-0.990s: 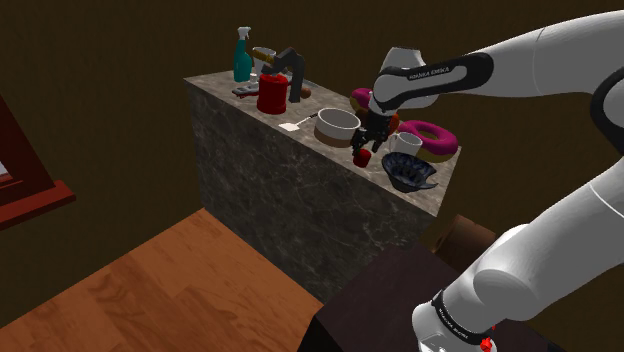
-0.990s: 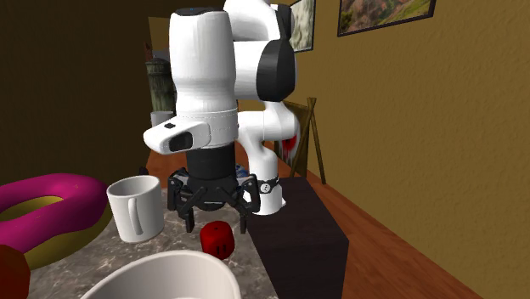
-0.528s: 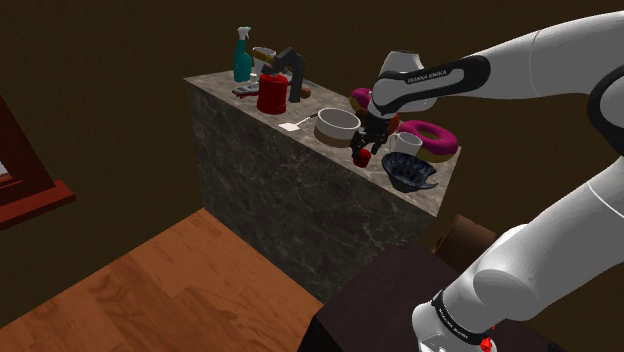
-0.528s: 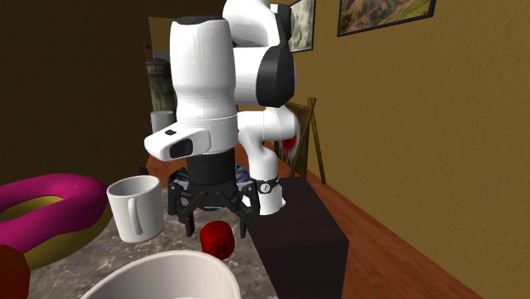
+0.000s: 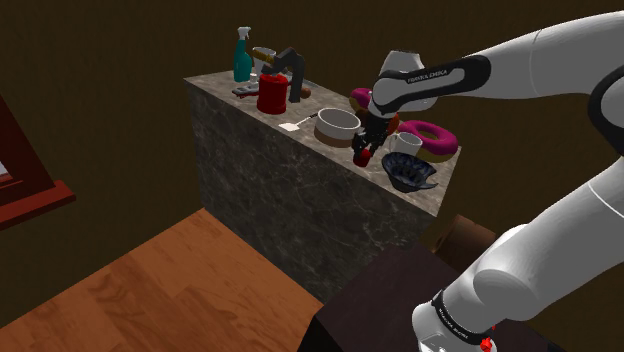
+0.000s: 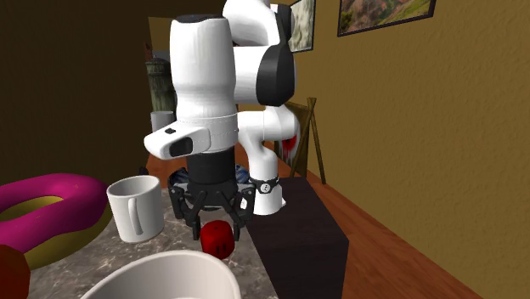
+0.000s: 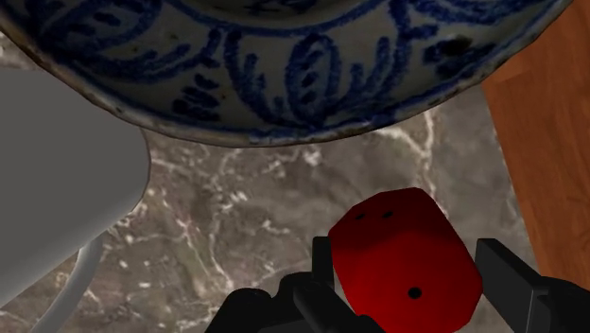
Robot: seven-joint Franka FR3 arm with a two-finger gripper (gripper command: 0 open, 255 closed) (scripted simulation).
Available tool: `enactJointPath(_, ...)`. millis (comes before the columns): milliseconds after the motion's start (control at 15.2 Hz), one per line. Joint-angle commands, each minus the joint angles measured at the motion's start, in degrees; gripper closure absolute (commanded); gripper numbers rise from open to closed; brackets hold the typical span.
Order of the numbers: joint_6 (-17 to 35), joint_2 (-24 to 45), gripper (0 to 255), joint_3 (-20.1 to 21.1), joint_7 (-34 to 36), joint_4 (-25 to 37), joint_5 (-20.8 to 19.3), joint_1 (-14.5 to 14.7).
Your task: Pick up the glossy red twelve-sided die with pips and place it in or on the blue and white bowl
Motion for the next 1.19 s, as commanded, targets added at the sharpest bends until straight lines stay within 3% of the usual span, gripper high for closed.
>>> enactJointPath(0,0.00,0.09,255,-0.01,0.00,-0.09,-0.01,-0.01)
enactJointPath(1122,-11.63,-3.67,255,0.37,0.50,7.81,-0.56,0.05)
